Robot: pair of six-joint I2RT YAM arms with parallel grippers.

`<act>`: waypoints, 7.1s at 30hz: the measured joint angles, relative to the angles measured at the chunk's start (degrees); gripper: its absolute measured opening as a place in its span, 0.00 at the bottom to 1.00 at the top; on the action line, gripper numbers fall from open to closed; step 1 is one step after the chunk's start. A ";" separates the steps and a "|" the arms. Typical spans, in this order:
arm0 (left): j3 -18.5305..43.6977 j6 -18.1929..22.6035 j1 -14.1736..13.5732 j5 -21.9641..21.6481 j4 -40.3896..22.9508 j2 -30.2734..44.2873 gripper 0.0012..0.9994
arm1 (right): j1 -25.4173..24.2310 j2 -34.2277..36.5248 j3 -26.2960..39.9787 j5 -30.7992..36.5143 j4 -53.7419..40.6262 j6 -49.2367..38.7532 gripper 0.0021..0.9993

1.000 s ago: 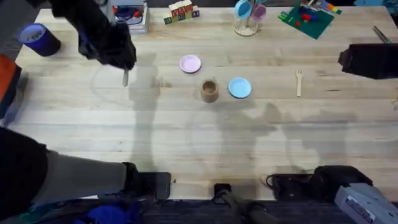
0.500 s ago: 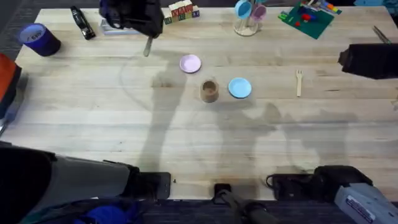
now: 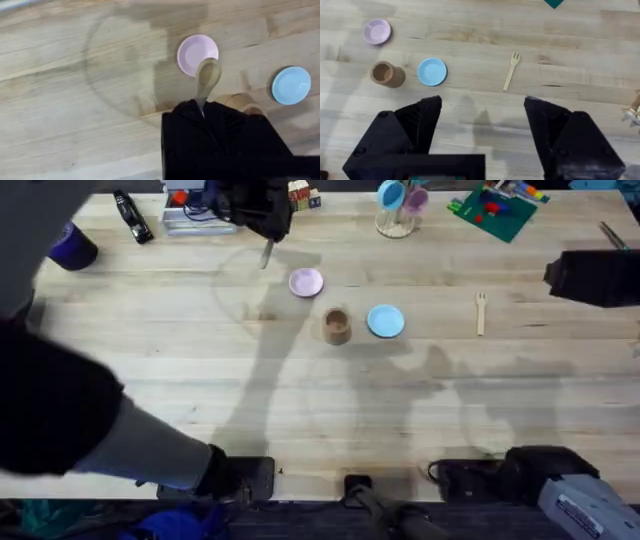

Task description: Pick up a utensil and set it on the pink plate, then put the other utensil in the container.

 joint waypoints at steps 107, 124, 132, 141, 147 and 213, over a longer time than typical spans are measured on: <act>2.91 0.46 -3.57 3.06 8.36 21.90 1.00 | 0.00 0.00 0.00 0.00 -0.01 0.00 1.00; 3.30 3.87 -3.57 3.10 -2.22 2.56 1.00 | 0.00 -0.02 0.00 0.01 -0.01 0.00 1.00; 3.30 4.09 -3.57 3.08 -8.22 -7.22 1.00 | 0.00 0.00 0.00 0.02 0.01 0.00 1.00; 3.30 4.25 -3.57 3.08 -12.37 -16.67 1.00 | 0.00 -0.02 0.00 0.01 0.02 0.00 1.00; 3.30 4.26 -3.57 3.08 -15.67 -23.75 1.00 | 0.00 -0.02 0.00 0.01 0.01 0.00 1.00; -28.19 43.25 1.28 33.07 -7.71 -44.79 1.00 | 0.00 4.47 0.22 0.02 -8.44 3.93 0.99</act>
